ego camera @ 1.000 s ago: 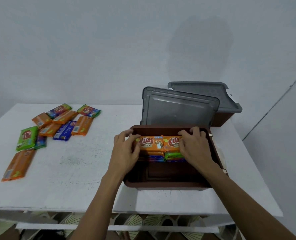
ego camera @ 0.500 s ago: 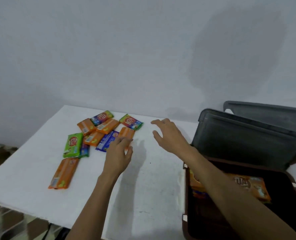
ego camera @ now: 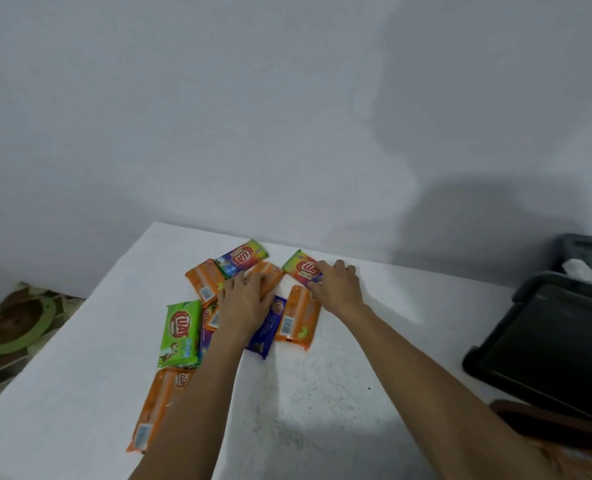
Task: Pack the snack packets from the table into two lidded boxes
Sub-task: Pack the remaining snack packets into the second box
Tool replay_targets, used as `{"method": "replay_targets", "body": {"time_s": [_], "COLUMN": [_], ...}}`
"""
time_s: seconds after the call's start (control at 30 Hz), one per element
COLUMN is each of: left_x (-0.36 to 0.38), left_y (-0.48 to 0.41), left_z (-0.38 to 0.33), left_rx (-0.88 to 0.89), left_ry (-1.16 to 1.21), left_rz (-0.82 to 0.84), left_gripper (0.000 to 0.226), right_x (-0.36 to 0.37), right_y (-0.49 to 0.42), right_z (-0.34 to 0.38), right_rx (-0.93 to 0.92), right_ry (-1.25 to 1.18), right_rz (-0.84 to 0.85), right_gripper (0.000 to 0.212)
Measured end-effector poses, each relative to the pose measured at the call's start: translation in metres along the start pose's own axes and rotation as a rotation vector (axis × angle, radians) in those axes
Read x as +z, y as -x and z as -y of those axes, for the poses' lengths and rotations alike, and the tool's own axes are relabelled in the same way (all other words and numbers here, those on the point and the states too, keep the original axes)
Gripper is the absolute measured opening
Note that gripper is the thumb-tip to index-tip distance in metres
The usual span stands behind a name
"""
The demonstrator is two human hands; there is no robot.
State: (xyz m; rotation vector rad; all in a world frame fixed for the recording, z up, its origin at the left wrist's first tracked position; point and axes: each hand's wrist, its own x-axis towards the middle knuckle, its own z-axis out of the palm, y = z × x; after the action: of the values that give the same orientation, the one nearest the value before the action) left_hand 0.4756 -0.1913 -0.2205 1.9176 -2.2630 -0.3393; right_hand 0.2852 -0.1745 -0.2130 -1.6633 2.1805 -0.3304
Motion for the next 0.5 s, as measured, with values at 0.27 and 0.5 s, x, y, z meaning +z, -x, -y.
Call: {"method": "replay_targets", "body": {"time_s": [0.27, 0.5], "left_x": [0.001, -0.026], "left_y": [-0.006, 0.045], "left_z": [0.001, -0.031], "left_rx": [0.047, 0.122], "left_ry": [0.083, 0.498], "left_rz": [-0.074, -0.202], "left_gripper": [0.055, 0.081], "right_x": [-0.005, -0.06], "right_y": [-0.01, 0.033], "right_z": [0.0, -0.025], "right_rx": [0.059, 0.018], "right_ry": [-0.534, -0.622], "right_rz": [0.007, -0.135], "right_gripper": [0.052, 0.03]}}
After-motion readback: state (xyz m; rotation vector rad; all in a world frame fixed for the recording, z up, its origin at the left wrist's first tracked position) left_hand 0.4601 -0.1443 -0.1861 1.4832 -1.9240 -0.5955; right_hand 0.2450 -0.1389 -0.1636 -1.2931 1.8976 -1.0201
